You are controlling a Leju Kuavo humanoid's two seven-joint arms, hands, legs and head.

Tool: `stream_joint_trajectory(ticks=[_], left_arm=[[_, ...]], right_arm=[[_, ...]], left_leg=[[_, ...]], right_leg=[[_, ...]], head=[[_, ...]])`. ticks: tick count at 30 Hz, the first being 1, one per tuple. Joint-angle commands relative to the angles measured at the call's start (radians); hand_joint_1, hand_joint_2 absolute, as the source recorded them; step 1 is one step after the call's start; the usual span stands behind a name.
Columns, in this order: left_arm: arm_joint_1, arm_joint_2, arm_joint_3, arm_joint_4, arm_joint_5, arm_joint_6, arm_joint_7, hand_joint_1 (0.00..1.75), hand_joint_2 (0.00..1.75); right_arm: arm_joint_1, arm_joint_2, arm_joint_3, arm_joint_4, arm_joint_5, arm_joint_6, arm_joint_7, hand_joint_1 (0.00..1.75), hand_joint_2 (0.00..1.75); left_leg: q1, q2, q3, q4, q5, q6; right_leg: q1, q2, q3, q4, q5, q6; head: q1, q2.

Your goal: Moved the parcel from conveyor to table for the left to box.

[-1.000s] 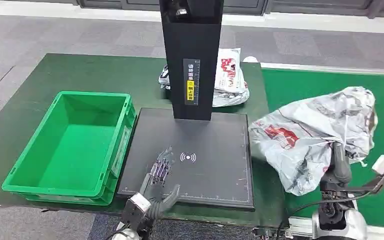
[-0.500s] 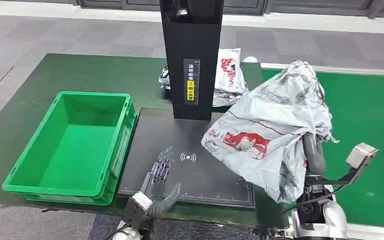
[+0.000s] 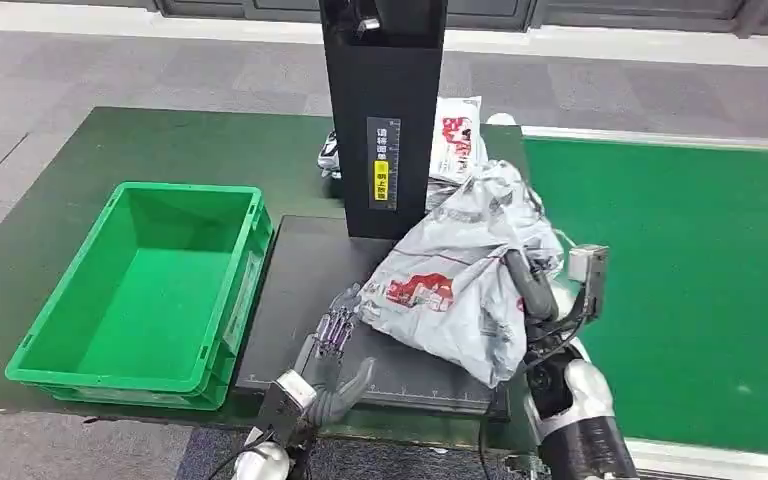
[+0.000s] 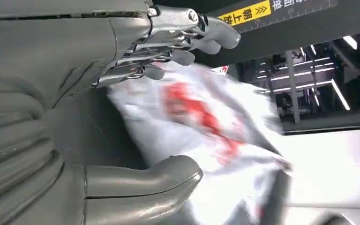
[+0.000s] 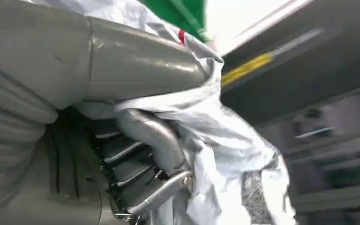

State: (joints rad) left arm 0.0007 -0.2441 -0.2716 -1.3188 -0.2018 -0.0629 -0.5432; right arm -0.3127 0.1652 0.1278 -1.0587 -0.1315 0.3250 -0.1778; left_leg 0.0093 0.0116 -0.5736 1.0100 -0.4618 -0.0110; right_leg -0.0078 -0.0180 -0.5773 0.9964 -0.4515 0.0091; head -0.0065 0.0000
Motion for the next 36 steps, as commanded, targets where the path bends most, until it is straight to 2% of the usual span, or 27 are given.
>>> stream_joint_trajectory(ticks=[1,5,15,20,25,28,32,33,36], left_arm=[[-0.072,0.021,-0.034,0.135,0.025,-0.015,-0.003,0.0,1.75],[-0.078,0.025,-0.039,0.143,0.032,-0.01,-0.004,0.0,1.75],[-0.085,0.03,-0.047,0.152,0.041,-0.001,-0.006,0.0,1.75],[-0.096,0.032,-0.057,0.155,0.05,0.005,-0.004,0.0,1.75],[-0.088,0.035,-0.07,0.142,0.054,0.012,-0.002,0.0,1.75],[-0.079,0.04,-0.066,0.137,0.053,0.016,-0.002,0.0,1.75],[-0.072,0.043,-0.063,0.136,0.052,0.018,-0.003,0.0,1.75],[-0.071,0.045,-0.064,0.137,0.05,0.02,-0.005,0.0,1.75],[-0.072,0.048,-0.061,0.141,0.048,0.024,-0.009,0.0,1.75]], right_arm=[[-0.132,0.026,0.178,0.591,0.123,-0.051,-0.009,0.0,0.0],[-0.131,0.031,0.196,0.614,0.148,-0.058,0.006,0.0,0.0],[-0.128,0.041,0.215,0.644,0.162,-0.051,0.014,0.0,0.0],[-0.126,0.059,0.257,0.672,0.181,-0.006,0.034,0.0,0.0],[-0.123,0.078,0.289,0.66,0.164,0.036,-0.023,0.0,0.0],[-0.127,0.066,0.312,0.573,0.154,0.056,-0.103,0.0,0.0],[-0.121,0.053,0.315,0.493,0.138,0.069,-0.086,0.0,0.0],[-0.108,0.042,0.323,0.44,0.129,0.076,-0.117,0.0,0.0],[-0.081,0.016,0.338,0.302,0.117,0.074,-0.12,0.0,0.0]], left_leg=[[0.0,0.003,0.004,-0.003,0.0,0.0],[0.0,0.0,0.002,-0.003,0.0,0.0],[0.0,0.007,0.014,-0.002,-0.003,-0.003],[0.0,0.007,0.015,-0.003,-0.002,-0.004],[0.001,0.011,0.018,-0.003,-0.003,-0.006],[0.001,0.012,0.021,-0.002,-0.005,-0.008],[0.0,0.011,0.019,-0.004,-0.003,-0.008],[0.001,0.012,0.021,-0.002,-0.005,-0.008],[0.001,0.011,0.019,-0.003,-0.004,-0.008]], right_leg=[[0.0,0.004,0.003,-0.003,0.001,-0.001],[0.0,0.002,0.001,-0.002,0.001,-0.001],[0.001,0.007,0.008,-0.003,0.0,-0.003],[0.003,0.008,0.009,-0.003,0.001,-0.004],[0.004,0.012,0.009,-0.002,0.001,-0.006],[0.004,0.014,0.013,-0.001,-0.001,-0.007],[0.003,0.012,0.01,-0.001,0.0,-0.007],[0.003,0.013,0.013,0.0,-0.001,-0.007],[0.003,0.012,0.011,0.001,-0.002,-0.007]], head=[[0.0,0.0],[0.0,0.0],[0.0,0.0],[0.0,0.0],[0.0,0.0],[0.0,0.0],[0.0,0.0],[0.0,0.0],[0.0,0.0]])
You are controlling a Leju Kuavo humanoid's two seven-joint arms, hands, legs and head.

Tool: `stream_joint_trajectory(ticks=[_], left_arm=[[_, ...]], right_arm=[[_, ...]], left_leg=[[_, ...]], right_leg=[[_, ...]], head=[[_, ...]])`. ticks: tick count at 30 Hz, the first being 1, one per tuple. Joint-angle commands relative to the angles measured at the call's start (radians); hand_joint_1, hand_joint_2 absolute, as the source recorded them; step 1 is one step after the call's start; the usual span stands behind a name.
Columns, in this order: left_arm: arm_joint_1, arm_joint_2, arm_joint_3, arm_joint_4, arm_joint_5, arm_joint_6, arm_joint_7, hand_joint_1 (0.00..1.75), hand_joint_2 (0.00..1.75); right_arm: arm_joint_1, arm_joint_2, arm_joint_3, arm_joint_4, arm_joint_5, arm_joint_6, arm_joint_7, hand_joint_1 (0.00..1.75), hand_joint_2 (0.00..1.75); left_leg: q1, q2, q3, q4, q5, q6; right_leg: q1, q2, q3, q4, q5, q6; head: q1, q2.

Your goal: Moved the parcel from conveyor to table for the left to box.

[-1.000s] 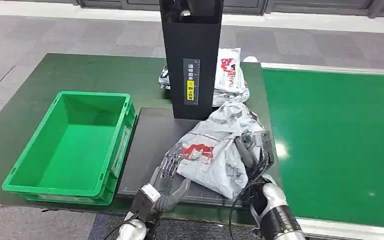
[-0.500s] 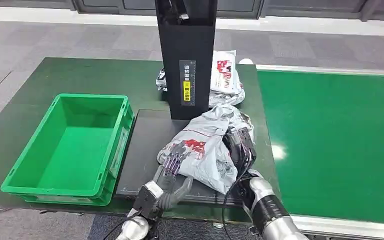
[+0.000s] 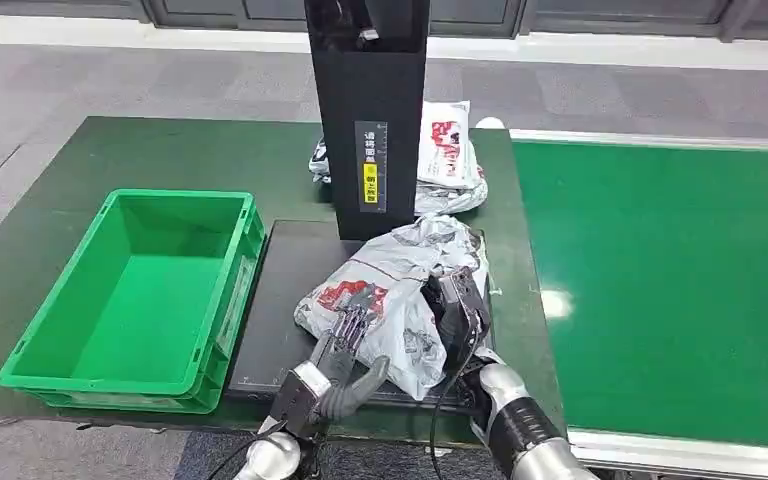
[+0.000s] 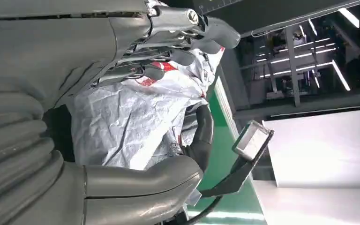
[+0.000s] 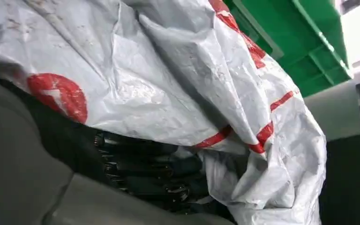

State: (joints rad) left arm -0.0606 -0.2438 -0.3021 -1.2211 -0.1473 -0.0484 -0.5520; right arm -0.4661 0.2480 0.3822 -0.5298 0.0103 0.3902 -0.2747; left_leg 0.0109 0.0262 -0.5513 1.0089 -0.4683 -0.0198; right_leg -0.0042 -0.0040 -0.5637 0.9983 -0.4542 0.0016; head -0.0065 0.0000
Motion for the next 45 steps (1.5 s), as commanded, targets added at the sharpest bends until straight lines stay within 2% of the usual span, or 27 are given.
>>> stream_joint_trajectory(ticks=[1,5,13,17,23,26,27,29,31,35,39,42,45], left_arm=[[-0.011,0.049,-0.028,0.043,-0.006,0.009,0.0,0.0,1.75],[0.003,0.054,-0.017,0.038,-0.008,0.016,-0.006,0.0,1.75],[0.005,0.053,-0.017,0.037,-0.009,0.016,-0.007,0.0,1.75],[0.012,0.045,-0.001,0.037,-0.017,0.016,-0.012,0.0,1.75],[0.012,0.045,0.0,0.037,-0.018,0.015,-0.013,0.0,1.75],[0.018,0.04,0.01,0.032,-0.029,0.011,-0.014,0.0,1.75],[0.039,0.035,0.004,-0.005,-0.121,0.039,0.02,0.0,1.75],[0.042,0.034,0.001,-0.009,-0.136,0.043,0.025,0.0,1.75],[0.042,0.033,0.0,-0.009,-0.139,0.043,0.026,0.0,1.75],[0.029,0.027,-0.001,-0.003,-0.157,0.044,0.044,0.0,1.75],[0.023,0.019,-0.005,0.009,-0.177,0.057,0.059,0.0,1.75],[0.014,0.016,-0.015,0.025,-0.178,0.055,0.059,0.0,1.75],[-0.015,0.014,-0.035,0.062,-0.174,0.052,0.055,0.0,1.75]], right_arm=[[0.077,-0.073,0.085,-0.248,-0.029,0.013,-0.017,0.0,0.0],[0.156,-0.125,0.089,-0.471,-0.029,-0.011,-0.018,0.0,0.0],[0.168,-0.13,0.091,-0.497,-0.027,-0.012,-0.014,0.0,0.0],[0.202,-0.136,0.08,-0.607,0.025,-0.067,-0.032,0.0,0.0],[0.206,-0.137,0.078,-0.621,0.028,-0.069,-0.029,0.0,0.0],[0.241,-0.135,0.068,-0.745,0.095,-0.137,-0.016,0.0,0.0],[0.266,-0.138,0.088,-0.926,0.327,-0.303,0.091,0.0,0.0],[0.263,-0.145,0.099,-0.943,0.375,-0.311,0.122,0.0,0.0],[0.261,-0.148,0.102,-0.94,0.392,-0.312,0.138,0.0,0.0],[0.178,-0.178,0.205,-0.841,0.672,-0.262,0.353,0.0,0.0],[0.113,-0.175,0.257,-0.741,0.845,-0.257,0.439,0.0,0.0],[0.06,-0.163,0.253,-0.636,0.849,-0.223,0.448,0.0,0.0],[-0.034,-0.122,0.233,-0.405,0.82,-0.205,0.444,0.0,0.0]], left_leg=[[0.0,-0.003,-0.004,-0.001,0.001,0.001],[-0.001,-0.006,-0.01,-0.001,0.002,0.001],[-0.001,-0.007,-0.014,-0.001,0.002,0.001],[-0.001,-0.008,-0.016,-0.001,0.002,0.001],[-0.001,-0.008,-0.016,-0.001,0.002,0.001],[-0.001,-0.01,-0.015,-0.003,0.003,0.002],[-0.001,-0.008,-0.017,0.0,0.002,0.001],[-0.001,-0.008,-0.017,0.0,0.002,0.001],[-0.001,-0.007,-0.018,0.0,0.001,0.001],[-0.001,-0.006,-0.017,-0.001,0.002,0.001],[-0.001,-0.004,-0.018,0.0,0.002,0.001],[-0.001,-0.005,-0.017,-0.002,0.003,0.001],[-0.001,-0.005,-0.017,-0.002,0.003,0.001]], right_leg=[[0.0,-0.002,-0.003,-0.001,0.001,0.0],[-0.001,-0.004,-0.008,-0.001,0.001,0.0],[-0.001,-0.004,-0.012,0.0,0.0,0.0],[-0.001,-0.005,-0.013,-0.001,0.0,0.0],[-0.001,-0.005,-0.013,-0.001,0.001,0.0],[-0.001,-0.005,-0.013,-0.002,0.001,0.0],[-0.001,-0.005,-0.014,0.0,0.0,0.0],[-0.001,-0.005,-0.015,0.001,0.0,0.0],[-0.001,-0.004,-0.016,0.0,0.0,0.0],[-0.001,-0.003,-0.016,-0.001,0.001,0.0],[-0.001,-0.002,-0.016,0.0,0.001,0.0],[-0.002,-0.002,-0.016,-0.001,0.002,0.0],[-0.001,-0.002,-0.015,-0.001,0.002,0.0]], head=[[0.0,0.0],[0.0,0.0],[0.0,0.0],[0.0,0.0],[0.0,0.0],[0.0,0.0],[0.0,0.0],[0.0,0.0],[0.0,0.0],[0.0,0.0],[0.0,0.0],[0.0,0.0],[0.0,0.0]])
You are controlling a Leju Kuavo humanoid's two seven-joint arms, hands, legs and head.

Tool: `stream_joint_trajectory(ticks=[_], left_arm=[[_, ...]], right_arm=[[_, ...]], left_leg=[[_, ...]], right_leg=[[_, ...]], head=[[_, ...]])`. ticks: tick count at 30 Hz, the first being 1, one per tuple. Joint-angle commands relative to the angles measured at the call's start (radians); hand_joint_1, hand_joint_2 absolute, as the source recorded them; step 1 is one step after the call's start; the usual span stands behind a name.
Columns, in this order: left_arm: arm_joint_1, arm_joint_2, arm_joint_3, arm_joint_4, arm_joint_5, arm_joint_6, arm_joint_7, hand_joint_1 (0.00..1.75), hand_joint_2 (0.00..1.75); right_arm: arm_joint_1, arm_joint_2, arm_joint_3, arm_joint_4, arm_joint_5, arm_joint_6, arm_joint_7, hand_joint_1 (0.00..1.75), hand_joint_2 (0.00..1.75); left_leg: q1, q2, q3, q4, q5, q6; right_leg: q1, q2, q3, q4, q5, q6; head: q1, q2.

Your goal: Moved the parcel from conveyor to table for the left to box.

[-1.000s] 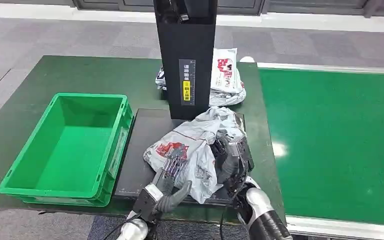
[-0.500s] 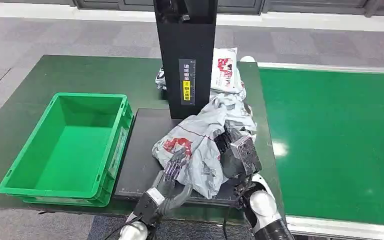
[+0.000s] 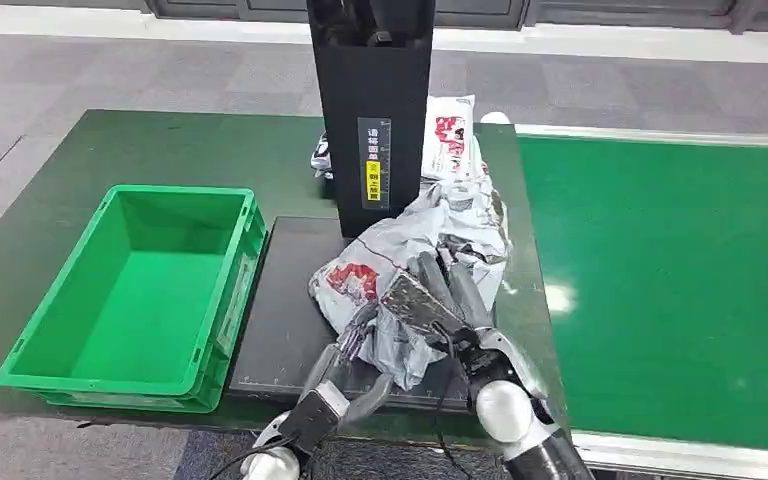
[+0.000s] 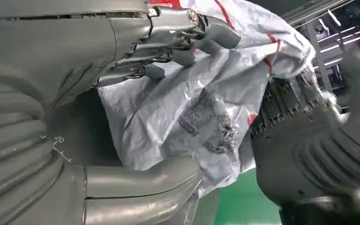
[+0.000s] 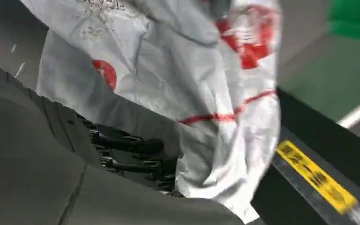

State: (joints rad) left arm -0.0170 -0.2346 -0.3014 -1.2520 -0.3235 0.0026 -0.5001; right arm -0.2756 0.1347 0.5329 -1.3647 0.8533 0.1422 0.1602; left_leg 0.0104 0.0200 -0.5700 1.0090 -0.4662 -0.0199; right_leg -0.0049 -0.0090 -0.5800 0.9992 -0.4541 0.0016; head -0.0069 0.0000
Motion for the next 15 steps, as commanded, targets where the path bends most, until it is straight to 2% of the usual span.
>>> stream_joint_trajectory(ticks=[1,3,7,10,12,15], left_arm=[[-0.065,0.004,-0.041,0.103,0.003,0.002,0.004,0.0,1.75],[-0.081,0.002,-0.05,0.127,0.011,0.004,0.005,0.0,1.75],[-0.098,0.007,-0.07,0.152,0.021,0.001,-0.001,0.0,1.75],[-0.102,0.007,-0.072,0.157,0.023,0.002,-0.001,0.0,1.75],[-0.108,0.019,-0.093,0.158,-0.009,0.049,-0.002,0.0,1.75],[-0.114,0.038,-0.124,0.157,-0.078,0.123,0.024,0.0,1.75]], right_arm=[[-0.249,0.005,0.07,0.501,-0.045,0.05,-0.007,0.0,0.0],[-0.3,0.021,0.058,0.632,-0.072,0.046,-0.03,0.0,0.0],[-0.347,0.029,0.028,0.755,-0.135,0.077,-0.068,0.0,0.0],[-0.354,0.027,0.026,0.764,-0.139,0.076,-0.074,0.0,0.0],[-0.374,0.042,0.003,0.789,-0.201,0.102,-0.124,0.0,0.0],[-0.393,0.045,-0.005,0.737,-0.296,0.142,-0.164,0.0,0.0]], left_leg=[[0.0,0.001,0.002,-0.001,0.001,0.001],[-0.001,0.001,0.002,-0.002,0.001,0.001],[-0.001,-0.003,0.002,-0.003,0.003,0.001],[-0.001,-0.004,0.001,-0.002,0.004,0.002],[-0.002,-0.004,0.002,-0.004,0.004,0.002],[-0.002,-0.006,-0.001,-0.002,0.004,0.002]], right_leg=[[0.0,0.002,0.001,-0.001,0.001,0.0],[-0.001,0.002,0.002,-0.001,0.001,0.0],[-0.001,-0.001,0.002,-0.002,0.002,0.0],[-0.001,-0.002,0.001,-0.001,0.002,0.0],[-0.001,-0.001,0.002,-0.003,0.003,0.0],[-0.002,-0.003,0.0,0.0,0.002,0.0]], head=[[0.0,0.0],[0.0,0.0],[0.0,0.0],[0.0,0.0],[0.0,0.0],[0.0,0.0]])
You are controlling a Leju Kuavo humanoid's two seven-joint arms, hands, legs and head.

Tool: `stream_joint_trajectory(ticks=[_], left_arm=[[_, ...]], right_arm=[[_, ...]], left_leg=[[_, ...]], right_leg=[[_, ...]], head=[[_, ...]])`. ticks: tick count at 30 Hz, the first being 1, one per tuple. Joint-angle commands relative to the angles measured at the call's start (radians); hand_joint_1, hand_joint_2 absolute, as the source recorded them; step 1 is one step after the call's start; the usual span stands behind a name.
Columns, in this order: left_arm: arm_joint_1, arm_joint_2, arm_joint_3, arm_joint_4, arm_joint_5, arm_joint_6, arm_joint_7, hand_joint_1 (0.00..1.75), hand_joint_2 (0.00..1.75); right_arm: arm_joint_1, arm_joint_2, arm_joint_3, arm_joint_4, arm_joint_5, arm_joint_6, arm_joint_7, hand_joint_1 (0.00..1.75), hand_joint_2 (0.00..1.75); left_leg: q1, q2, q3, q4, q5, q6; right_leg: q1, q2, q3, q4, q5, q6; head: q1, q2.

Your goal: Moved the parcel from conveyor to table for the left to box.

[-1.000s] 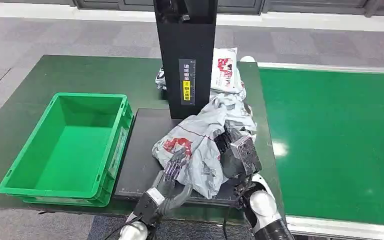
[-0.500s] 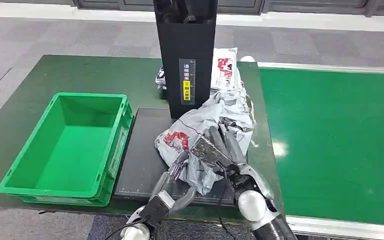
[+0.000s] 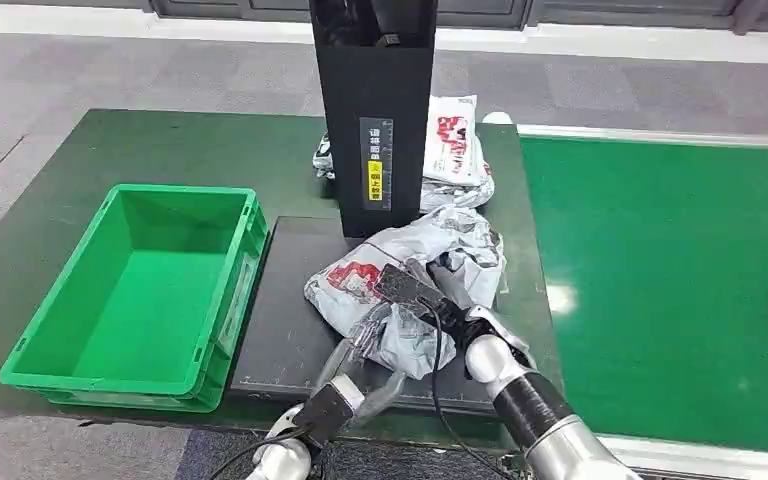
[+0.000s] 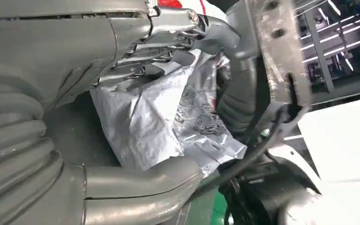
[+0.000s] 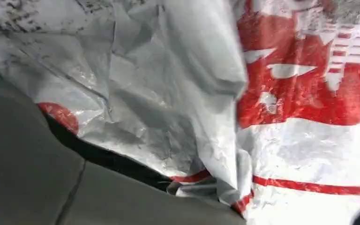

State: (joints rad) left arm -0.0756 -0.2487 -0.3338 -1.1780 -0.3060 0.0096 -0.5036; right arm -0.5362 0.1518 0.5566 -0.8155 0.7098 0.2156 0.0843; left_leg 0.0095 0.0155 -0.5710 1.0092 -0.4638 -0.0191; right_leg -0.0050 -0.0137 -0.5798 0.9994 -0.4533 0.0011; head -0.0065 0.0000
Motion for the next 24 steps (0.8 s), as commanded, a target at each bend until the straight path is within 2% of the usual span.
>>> stream_joint_trajectory(ticks=[1,4,5,7,9,13,14,15,16,22,24], left_arm=[[-0.054,0.056,-0.102,0.083,-0.132,0.15,0.044,0.0,1.75],[-0.049,0.057,-0.12,0.088,-0.18,0.193,0.061,0.0,1.75],[-0.054,0.062,-0.138,0.099,-0.262,0.268,0.099,0.0,1.75],[-0.073,0.066,-0.173,0.14,-0.432,0.378,0.207,0.0,1.75],[-0.103,0.074,-0.222,0.213,-0.751,0.522,0.411,0.0,1.75],[-0.104,0.07,-0.22,0.224,-0.757,0.523,0.414,0.0,1.75],[-0.119,0.075,-0.224,0.259,-0.901,0.568,0.502,0.19,1.75],[-0.129,0.076,-0.232,0.283,-1.027,0.586,0.589,1.4,1.75],[-0.138,0.079,-0.236,0.302,-1.122,0.583,0.642,1.75,1.75],[-0.145,0.067,-0.22,0.33,-1.213,0.567,0.679,1.75,1.75],[-0.158,0.081,-0.245,0.333,-1.265,0.548,0.732,1.75,1.75]], right_arm=[[-0.133,0.028,-0.024,0.163,-0.172,0.073,-0.086,0.0,0.0],[-0.123,0.027,-0.016,0.116,-0.211,0.088,-0.079,0.0,0.0],[-0.11,0.021,-0.008,0.085,-0.236,0.095,-0.083,0.0,0.0],[-0.094,0.012,0.01,0.051,-0.283,0.11,-0.088,0.0,0.0],[-0.074,0.003,0.027,0.018,-0.312,0.109,-0.095,0.0,0.0],[-0.07,0.001,0.032,0.01,-0.316,0.108,-0.094,0.0,0.0],[-0.066,-0.002,0.039,0.002,-0.333,0.111,-0.098,0.0,0.0],[-0.064,-0.002,0.047,-0.007,-0.347,0.113,-0.105,0.0,0.0],[-0.062,0.0,0.052,-0.014,-0.354,0.112,-0.107,0.0,0.0],[-0.062,0.003,0.065,-0.028,-0.372,0.117,-0.11,0.0,0.0],[-0.066,0.0,0.074,-0.031,-0.384,0.125,-0.118,0.0,0.0]], left_leg=[[-0.001,0.0,0.0,-0.002,0.001,0.001],[-0.001,0.0,0.0,-0.002,0.002,0.0],[-0.001,0.0,0.0,-0.002,0.002,0.001],[-0.001,-0.001,0.0,-0.002,0.001,0.0],[-0.001,-0.002,0.0,-0.001,0.001,0.0],[-0.001,-0.001,0.001,-0.001,0.001,0.0],[-0.001,-0.001,0.001,-0.002,0.001,0.0],[-0.001,0.0,0.001,-0.001,0.001,0.0],[0.0,-0.001,0.001,-0.002,0.001,0.0],[0.0,0.0,0.0,-0.001,0.001,0.0],[-0.001,-0.001,0.002,-0.004,0.002,0.0]], right_leg=[[-0.001,0.003,-0.001,-0.001,0.001,0.0],[-0.001,0.003,-0.001,-0.001,0.001,0.0],[-0.001,0.002,-0.001,-0.001,0.001,0.0],[-0.001,0.002,-0.001,-0.001,0.001,0.0],[-0.001,0.0,0.0,-0.001,0.0,0.0],[-0.001,0.0,0.0,0.0,0.0,0.0],[-0.001,0.001,0.0,-0.001,0.001,0.0],[-0.001,0.001,0.0,0.0,0.0,0.0],[-0.001,0.001,0.0,-0.001,0.001,0.0],[0.0,0.002,0.0,0.0,0.001,0.0],[-0.001,0.002,0.0,-0.002,0.001,0.0]], head=[[0.0,0.0],[0.0,0.0],[0.0,0.0],[0.0,0.0],[0.0,0.0],[0.0,0.0],[0.0,0.0],[0.0,0.0],[0.0,0.0],[0.0,0.0],[0.0,0.0]])
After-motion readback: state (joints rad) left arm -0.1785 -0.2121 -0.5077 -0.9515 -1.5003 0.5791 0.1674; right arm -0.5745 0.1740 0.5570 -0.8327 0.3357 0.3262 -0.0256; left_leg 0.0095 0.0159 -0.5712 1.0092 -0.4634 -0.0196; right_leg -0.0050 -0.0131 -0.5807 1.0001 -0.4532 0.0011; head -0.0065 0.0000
